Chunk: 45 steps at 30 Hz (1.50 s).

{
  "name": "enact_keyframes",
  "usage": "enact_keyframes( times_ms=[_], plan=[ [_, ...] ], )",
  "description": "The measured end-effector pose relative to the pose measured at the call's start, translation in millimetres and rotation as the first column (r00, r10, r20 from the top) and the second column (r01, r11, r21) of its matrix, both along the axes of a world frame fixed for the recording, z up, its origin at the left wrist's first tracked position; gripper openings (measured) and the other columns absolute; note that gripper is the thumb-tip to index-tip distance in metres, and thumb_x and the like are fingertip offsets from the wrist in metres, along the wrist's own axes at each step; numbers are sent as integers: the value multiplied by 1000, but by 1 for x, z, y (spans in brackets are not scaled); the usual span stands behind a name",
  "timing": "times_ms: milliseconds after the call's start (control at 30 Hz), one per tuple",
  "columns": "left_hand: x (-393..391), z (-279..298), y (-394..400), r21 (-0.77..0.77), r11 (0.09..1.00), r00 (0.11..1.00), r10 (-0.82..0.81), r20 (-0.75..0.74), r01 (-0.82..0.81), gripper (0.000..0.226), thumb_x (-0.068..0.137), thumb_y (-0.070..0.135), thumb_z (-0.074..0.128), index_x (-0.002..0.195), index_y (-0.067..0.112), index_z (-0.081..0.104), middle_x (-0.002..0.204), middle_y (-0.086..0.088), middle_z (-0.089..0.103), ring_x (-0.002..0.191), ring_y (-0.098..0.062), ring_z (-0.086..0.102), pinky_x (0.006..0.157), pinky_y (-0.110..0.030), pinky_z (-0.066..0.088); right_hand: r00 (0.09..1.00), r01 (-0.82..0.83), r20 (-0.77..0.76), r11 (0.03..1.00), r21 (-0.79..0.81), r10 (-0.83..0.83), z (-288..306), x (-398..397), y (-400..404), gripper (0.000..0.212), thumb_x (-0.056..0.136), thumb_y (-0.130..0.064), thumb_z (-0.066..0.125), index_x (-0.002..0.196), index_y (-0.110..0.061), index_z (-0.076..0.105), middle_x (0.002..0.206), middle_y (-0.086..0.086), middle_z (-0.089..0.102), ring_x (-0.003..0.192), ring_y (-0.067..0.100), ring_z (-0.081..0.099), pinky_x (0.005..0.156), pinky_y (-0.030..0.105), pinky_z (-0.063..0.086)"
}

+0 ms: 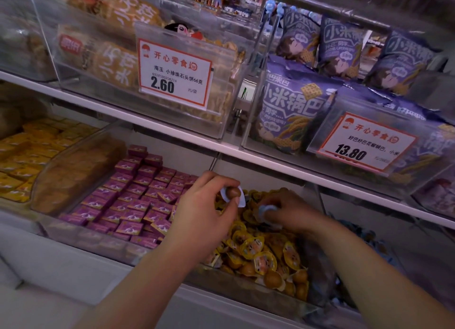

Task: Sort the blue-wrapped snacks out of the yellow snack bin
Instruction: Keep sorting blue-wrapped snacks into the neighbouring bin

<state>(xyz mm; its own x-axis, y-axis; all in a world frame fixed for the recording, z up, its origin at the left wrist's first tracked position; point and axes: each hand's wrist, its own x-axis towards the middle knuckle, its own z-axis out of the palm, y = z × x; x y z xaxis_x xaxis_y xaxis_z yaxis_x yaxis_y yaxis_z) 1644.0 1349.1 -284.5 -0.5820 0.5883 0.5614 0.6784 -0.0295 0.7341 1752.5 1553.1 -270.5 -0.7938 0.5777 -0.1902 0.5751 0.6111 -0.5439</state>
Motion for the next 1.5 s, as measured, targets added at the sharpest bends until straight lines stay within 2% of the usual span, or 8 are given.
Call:
enact_keyframes(
  times_ms=[133,300,467,733,900,1067,1333,1500],
  plan=[
    [7,-4,1,-10,1000,999,9,-43,-9,23,90,25,68,113,28,65,106,20,55,97,2,57,77,-5,41,725,215,-353,681,-699,-591,15,15,-12,28,93,-1,50,113,-1,69,88,17,64,66,19,58,53,26,45],
    [41,-9,18,14,999,997,-41,66,41,32,87,38,65,118,40,56,111,26,57,104,9,54,84,-6,41,774,-127,-282,298,-946,-567,24,35,-80,34,91,-33,58,100,-7,77,97,13,71,73,24,63,54,29,48],
    [71,-12,33,-105,969,970,-232,-78,223,49,94,52,50,139,32,50,133,17,56,124,-4,49,104,-27,42,595,64,-430,574,-817,-679,23,71,-96,20,94,-19,61,107,-8,73,93,11,74,66,16,63,48,25,43],
    [61,-30,36,-375,902,942,-292,-165,214,38,97,49,45,126,33,64,135,17,54,122,-8,55,103,-31,44,386,328,-356,488,-809,-851,37,157,-7,31,101,-21,52,76,-4,58,57,13,57,46,17,53,48,29,49],
    [48,-32,39,-569,812,920,-313,-237,130,55,89,58,32,132,36,59,143,15,50,131,-11,48,109,-41,37,689,678,-246,726,-116,-682,31,180,47,30,101,-20,51,116,1,66,118,19,67,103,31,63,89,31,47],
    [24,-40,34,-699,715,909,-306,-285,21,47,95,60,40,132,37,57,143,14,51,142,-7,35,114,-37,28,826,364,-539,886,287,-165,33,141,-16,30,92,-20,49,111,-24,71,99,-8,70,81,3,63,73,15,47],
    [25,-31,23,-664,747,926,-269,-267,25,33,82,61,41,85,31,56,86,14,46,97,-15,59,99,-36,39,897,-222,431,942,252,96,-14,1,-26,42,97,-30,49,136,-17,54,134,13,56,115,32,58,89,32,49],
    [19,-33,15,-659,749,921,-298,-252,62,43,83,61,35,101,32,61,100,14,51,102,-11,56,108,-34,33,859,-330,471,921,206,202,-27,-10,-13,41,97,-42,51,133,-24,57,137,11,56,128,30,49,110,39,39]
  ],
)
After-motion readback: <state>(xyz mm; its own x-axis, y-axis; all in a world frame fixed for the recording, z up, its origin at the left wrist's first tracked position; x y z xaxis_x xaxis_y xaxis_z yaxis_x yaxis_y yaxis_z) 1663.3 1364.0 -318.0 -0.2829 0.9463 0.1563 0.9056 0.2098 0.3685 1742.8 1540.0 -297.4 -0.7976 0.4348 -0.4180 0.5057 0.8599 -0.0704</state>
